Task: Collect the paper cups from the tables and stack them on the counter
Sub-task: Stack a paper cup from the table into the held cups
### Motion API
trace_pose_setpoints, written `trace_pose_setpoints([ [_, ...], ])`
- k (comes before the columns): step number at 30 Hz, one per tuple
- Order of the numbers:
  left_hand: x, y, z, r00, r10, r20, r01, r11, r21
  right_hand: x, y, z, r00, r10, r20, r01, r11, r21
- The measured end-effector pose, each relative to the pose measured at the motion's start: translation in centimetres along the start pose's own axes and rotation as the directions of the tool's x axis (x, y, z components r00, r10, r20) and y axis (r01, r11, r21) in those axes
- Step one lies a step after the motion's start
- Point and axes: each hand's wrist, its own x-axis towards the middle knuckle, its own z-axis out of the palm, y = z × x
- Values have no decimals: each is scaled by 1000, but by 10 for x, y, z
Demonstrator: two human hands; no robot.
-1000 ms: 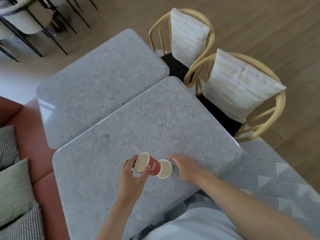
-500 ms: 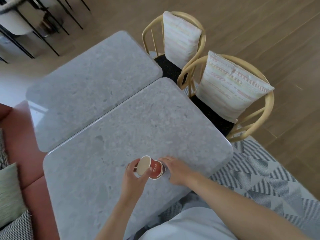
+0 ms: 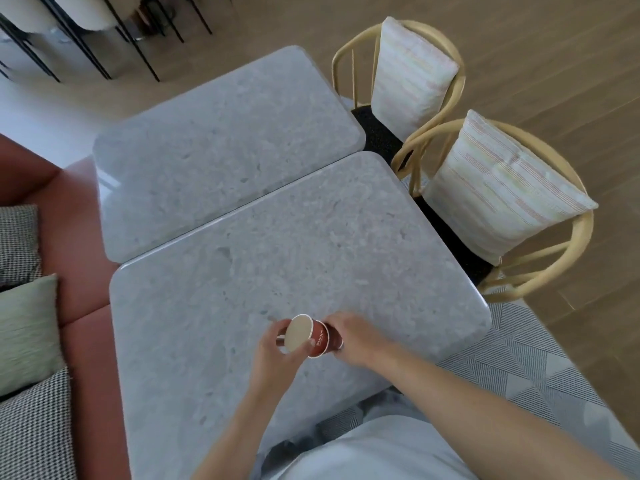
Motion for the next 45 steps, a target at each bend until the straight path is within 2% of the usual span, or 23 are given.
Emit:
trace_pose_setpoints([
  [5, 2, -12, 5, 1000, -26, -3, 26, 999, 37, 0, -3, 3, 1000, -12, -6, 12, 1000, -20],
  [20, 4, -22, 17, 998, -18, 61, 9, 988, 153, -13, 5, 13, 999, 1, -39, 2, 998, 62],
  [30, 4, -28, 25, 997, -77, 13, 73, 981, 178, -14, 13, 17, 995, -46, -85, 55, 993, 109],
  [38, -20, -33, 26, 989, -124, -76, 129, 990, 63, -4, 12, 20, 986, -158, -48, 161, 984, 80],
  [45, -46, -47, -9, 941, -150, -304, 139, 989, -57, 20, -47, 38, 956, -294, 12, 290, 948, 135],
])
